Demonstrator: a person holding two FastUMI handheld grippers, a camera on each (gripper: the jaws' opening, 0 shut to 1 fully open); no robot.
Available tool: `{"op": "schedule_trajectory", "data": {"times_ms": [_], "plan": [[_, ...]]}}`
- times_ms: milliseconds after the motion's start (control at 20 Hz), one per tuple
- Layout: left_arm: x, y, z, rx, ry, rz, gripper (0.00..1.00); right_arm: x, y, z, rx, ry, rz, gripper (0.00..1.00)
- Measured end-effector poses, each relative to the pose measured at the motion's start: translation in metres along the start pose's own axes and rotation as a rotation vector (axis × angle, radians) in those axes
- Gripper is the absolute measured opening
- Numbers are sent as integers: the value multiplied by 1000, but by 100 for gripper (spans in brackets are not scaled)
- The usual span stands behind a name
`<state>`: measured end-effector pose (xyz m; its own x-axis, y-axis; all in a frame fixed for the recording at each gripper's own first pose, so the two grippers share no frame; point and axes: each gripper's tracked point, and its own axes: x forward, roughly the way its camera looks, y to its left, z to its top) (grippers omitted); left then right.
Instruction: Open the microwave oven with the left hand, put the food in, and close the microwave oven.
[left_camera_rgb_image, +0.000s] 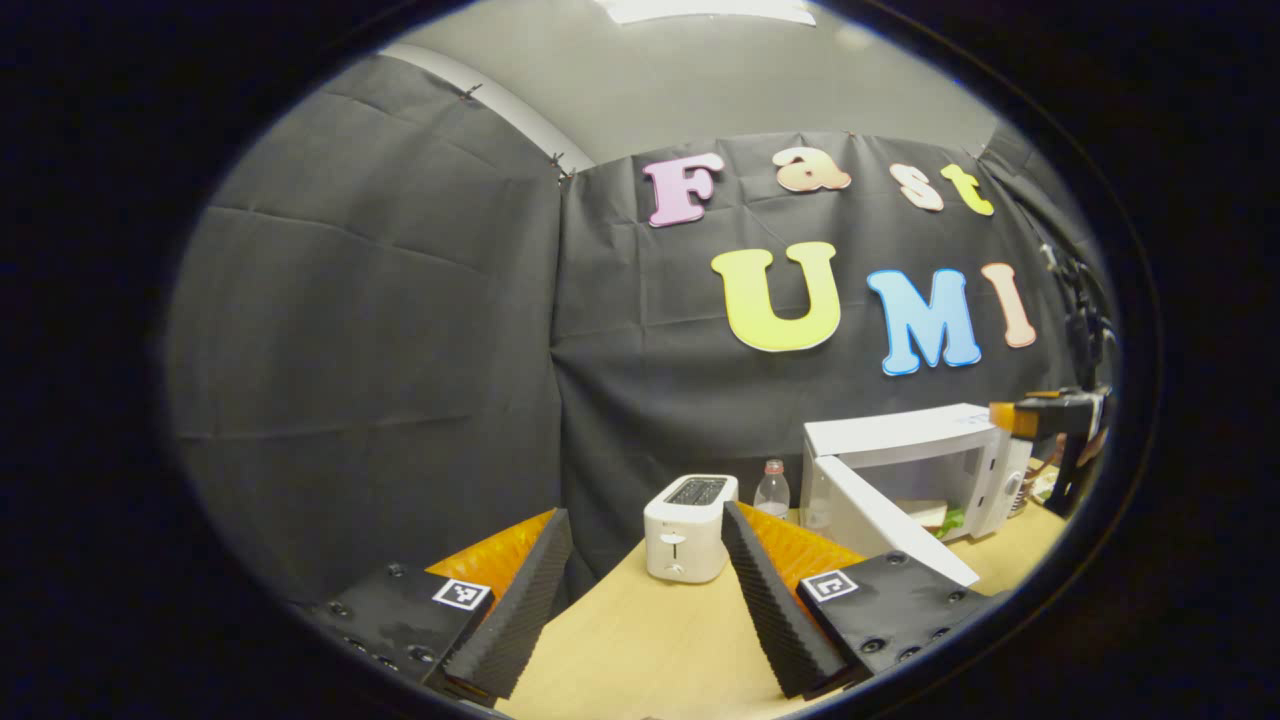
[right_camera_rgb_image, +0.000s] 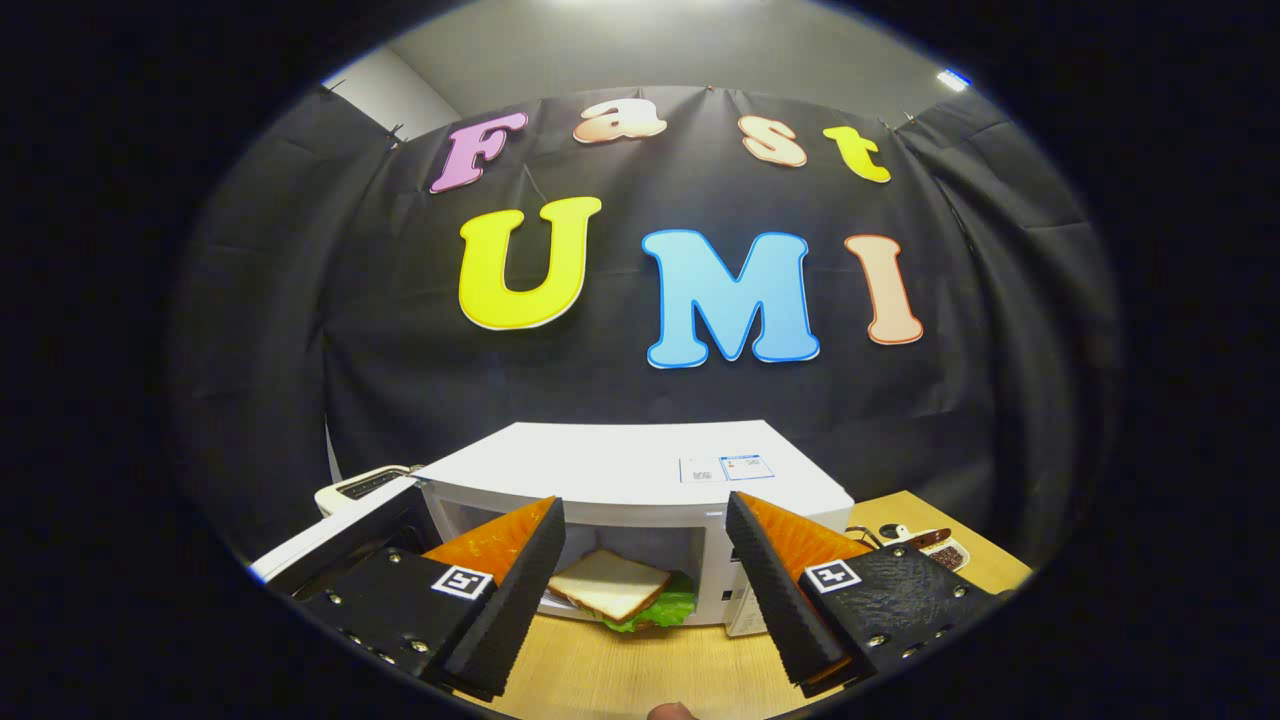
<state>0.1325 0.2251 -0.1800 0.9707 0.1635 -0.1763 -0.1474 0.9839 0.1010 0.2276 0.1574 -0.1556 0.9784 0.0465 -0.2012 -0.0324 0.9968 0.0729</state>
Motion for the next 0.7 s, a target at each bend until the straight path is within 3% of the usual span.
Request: {"op": "schedule_trajectory", "data": {"times_ms": [300, 500, 700], "plan": [[-8, -24, -31, 4, 49, -25, 100, -63, -23, 30, 7, -37, 7, 98], [-17, -42, -56, 1, 108, -49, 92, -97, -36, 37, 11, -36, 24, 98], [-33, -50, -75, -1, 140, -55, 66, -120, -44, 39, 9, -34, 34, 97]]}}
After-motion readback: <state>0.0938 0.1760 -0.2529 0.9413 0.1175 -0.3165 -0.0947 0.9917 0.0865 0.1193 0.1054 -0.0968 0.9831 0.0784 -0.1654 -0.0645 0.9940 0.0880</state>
